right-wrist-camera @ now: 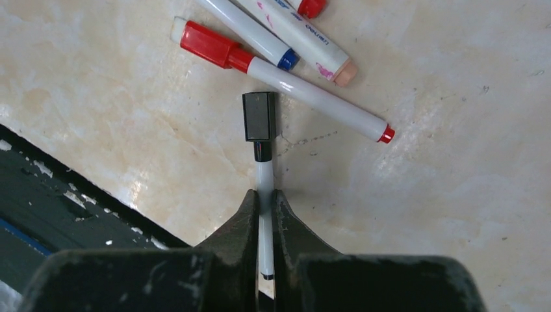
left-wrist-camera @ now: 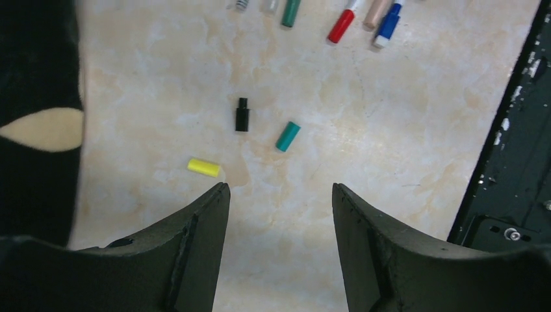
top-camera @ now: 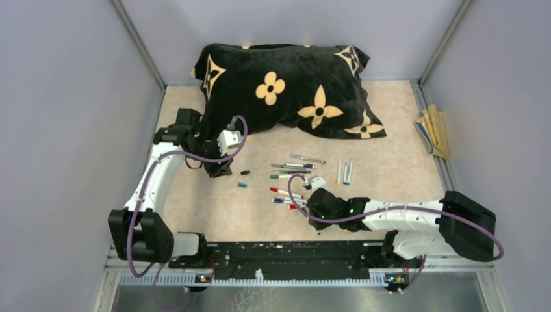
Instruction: Open the pen caps
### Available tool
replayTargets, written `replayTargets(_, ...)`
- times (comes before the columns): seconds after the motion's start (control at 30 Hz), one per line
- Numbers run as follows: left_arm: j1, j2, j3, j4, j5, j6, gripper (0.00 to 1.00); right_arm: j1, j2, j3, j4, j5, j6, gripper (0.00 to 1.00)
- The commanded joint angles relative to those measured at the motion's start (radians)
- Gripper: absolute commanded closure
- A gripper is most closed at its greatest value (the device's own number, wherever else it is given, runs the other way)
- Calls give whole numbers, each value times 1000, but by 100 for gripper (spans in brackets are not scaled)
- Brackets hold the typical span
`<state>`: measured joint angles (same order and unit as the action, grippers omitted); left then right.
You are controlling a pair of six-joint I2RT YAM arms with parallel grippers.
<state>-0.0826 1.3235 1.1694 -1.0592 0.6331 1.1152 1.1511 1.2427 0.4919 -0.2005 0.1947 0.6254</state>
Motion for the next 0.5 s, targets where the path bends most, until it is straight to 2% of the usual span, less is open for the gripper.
replayTargets(0.0, 3, -43, -88, -59, 157, 93, 34, 13, -60, 26, -31, -46, 7, 100)
replayTargets(0.2, -48, -120, -177, -57, 251, 177, 33, -32, -86, 176, -72, -201, -40, 100)
replayTargets(0.3, -120, -161, -188, -49, 249, 200, 34, -89, -72, 228, -54, -340, -41, 100)
replayTargets(0.47, -290, -264, -214, 55, 174, 197, 33, -174, 12, 350, -4, -581, -24, 100)
